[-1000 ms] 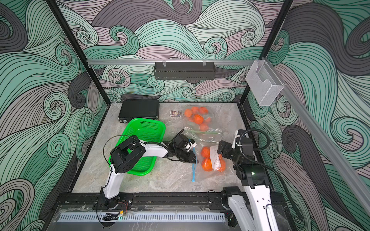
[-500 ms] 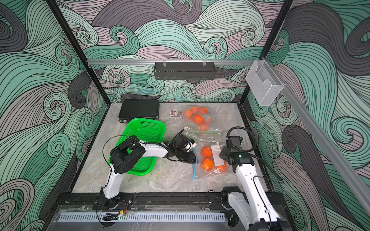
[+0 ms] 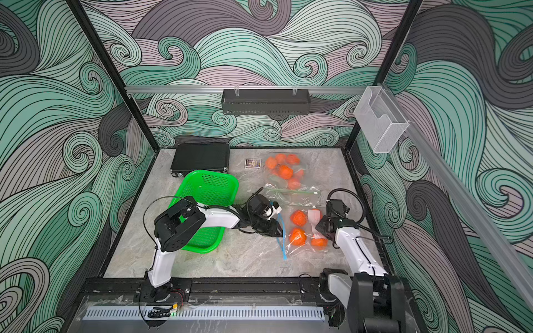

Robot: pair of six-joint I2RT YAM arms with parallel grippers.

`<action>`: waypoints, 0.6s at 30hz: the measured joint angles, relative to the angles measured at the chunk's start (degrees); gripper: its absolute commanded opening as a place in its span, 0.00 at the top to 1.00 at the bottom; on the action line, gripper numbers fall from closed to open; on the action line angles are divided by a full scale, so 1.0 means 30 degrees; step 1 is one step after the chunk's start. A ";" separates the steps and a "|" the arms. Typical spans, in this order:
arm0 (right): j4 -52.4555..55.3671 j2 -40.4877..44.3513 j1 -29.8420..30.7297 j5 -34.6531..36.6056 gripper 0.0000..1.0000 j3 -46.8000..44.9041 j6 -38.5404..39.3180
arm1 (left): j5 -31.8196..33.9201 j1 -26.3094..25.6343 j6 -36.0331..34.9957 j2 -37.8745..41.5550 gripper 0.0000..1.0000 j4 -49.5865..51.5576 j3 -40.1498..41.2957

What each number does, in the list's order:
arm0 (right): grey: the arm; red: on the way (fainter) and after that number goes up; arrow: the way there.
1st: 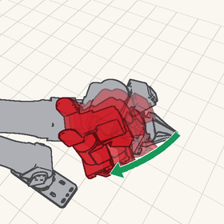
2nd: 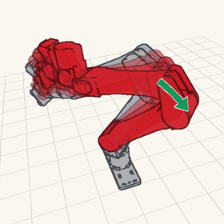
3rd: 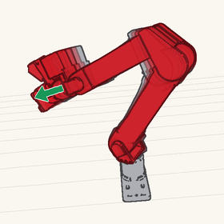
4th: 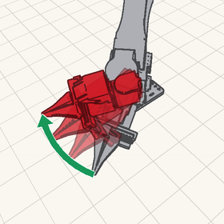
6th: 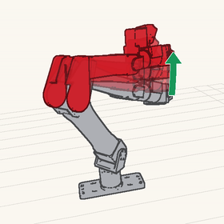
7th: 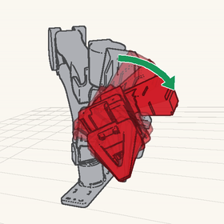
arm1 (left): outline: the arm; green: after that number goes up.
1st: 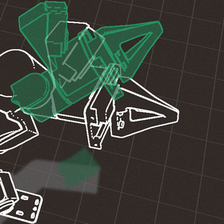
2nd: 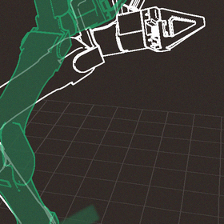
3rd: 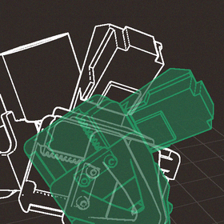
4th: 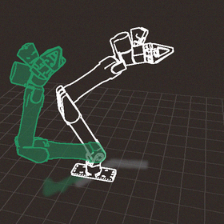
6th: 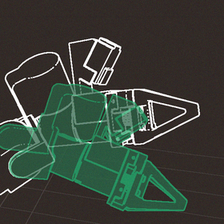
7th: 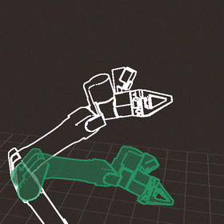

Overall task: Open the zip-top bag and take out the orange
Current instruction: Adjust the zipper food storage bag at the center of the board, then pick up the orange from the zipper food storage bag.

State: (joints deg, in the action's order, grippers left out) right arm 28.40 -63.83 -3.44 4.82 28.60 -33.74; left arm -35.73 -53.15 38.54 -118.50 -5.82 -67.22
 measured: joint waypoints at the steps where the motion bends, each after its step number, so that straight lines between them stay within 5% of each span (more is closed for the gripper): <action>1: -0.0160 -0.0066 0.0000 -0.0270 1.00 -0.0058 0.0015 | 0.0000 -0.0066 -0.0189 0.0036 0.53 0.0036 -0.0007; 18: -0.1559 -0.0401 0.0124 -0.2630 1.00 -0.0510 0.0240 | 0.1275 -0.1967 -0.4838 0.1035 0.26 0.2623 -0.0656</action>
State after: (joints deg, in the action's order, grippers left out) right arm 23.73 -65.04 -3.07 -3.07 27.07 -33.01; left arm -31.90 -59.05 24.03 -115.39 2.04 -69.19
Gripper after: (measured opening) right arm 0.056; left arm 0.727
